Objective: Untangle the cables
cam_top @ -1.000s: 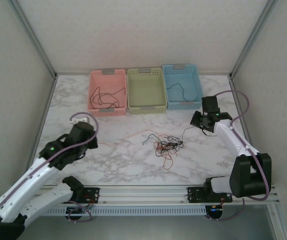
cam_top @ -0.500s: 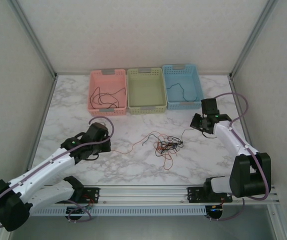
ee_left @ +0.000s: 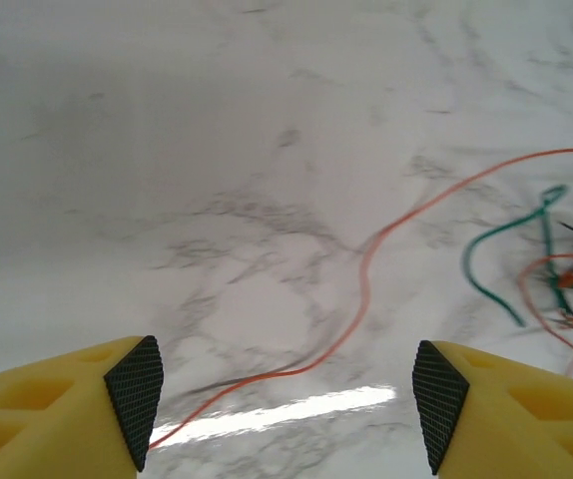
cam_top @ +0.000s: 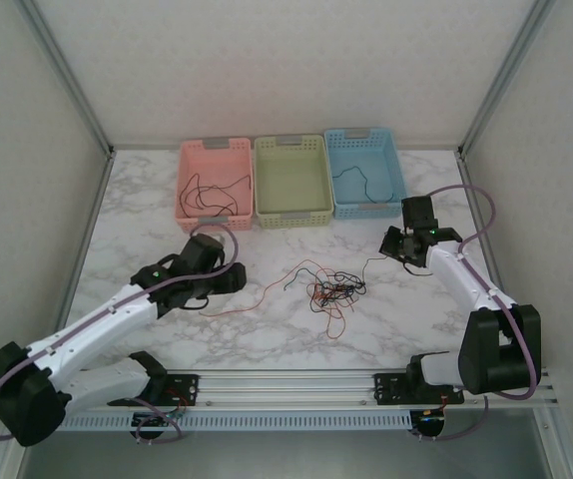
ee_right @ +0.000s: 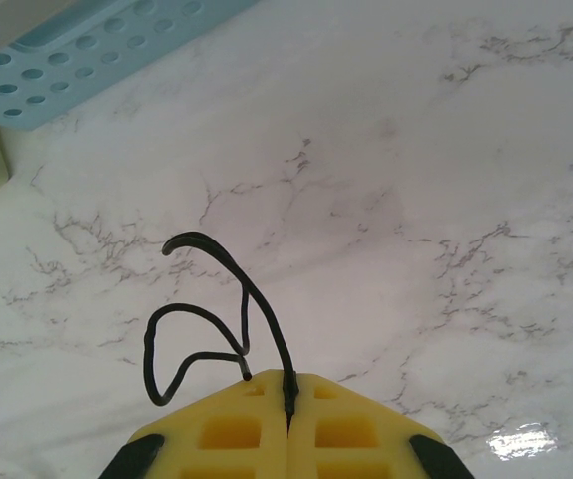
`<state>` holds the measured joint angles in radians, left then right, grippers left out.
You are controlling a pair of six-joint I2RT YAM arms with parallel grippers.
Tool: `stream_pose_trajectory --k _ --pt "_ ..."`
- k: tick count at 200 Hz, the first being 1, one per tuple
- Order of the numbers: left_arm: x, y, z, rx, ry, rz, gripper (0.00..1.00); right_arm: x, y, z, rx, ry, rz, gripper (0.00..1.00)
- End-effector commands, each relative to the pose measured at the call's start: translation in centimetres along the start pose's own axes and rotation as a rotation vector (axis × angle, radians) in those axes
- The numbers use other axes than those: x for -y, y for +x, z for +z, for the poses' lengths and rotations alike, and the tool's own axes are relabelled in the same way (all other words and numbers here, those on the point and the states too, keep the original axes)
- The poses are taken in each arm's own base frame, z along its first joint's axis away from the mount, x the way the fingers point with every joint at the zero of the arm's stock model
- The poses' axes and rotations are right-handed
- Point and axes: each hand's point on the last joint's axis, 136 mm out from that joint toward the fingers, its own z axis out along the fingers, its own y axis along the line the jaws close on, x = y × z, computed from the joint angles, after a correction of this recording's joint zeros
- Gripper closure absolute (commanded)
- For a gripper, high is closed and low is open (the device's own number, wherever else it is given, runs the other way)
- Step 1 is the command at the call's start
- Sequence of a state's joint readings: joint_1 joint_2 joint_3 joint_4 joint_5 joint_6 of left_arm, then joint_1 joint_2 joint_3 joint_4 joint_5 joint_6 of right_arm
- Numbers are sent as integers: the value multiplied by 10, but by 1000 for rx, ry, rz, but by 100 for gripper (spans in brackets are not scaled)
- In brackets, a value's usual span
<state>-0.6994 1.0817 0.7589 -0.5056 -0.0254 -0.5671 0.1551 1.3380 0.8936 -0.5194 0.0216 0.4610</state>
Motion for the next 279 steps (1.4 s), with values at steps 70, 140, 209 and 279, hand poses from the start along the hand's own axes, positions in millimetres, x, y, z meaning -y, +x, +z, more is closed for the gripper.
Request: stream_pose_trajectory --k 70,140,209,279 --pt "111 21 94 -150 66 298 33 -2 7 0 -26 -13 -15 100" --pt "100 47 118 -236 -11 324 45 -2 8 1 -29 -12 -16 100" --pt "94 49 119 -231 -58 336 90 0 7 1 -26 -1 -22 100" --pt "61 -12 21 -14 -194 375 100 15 7 2 -18 83 -42 100"
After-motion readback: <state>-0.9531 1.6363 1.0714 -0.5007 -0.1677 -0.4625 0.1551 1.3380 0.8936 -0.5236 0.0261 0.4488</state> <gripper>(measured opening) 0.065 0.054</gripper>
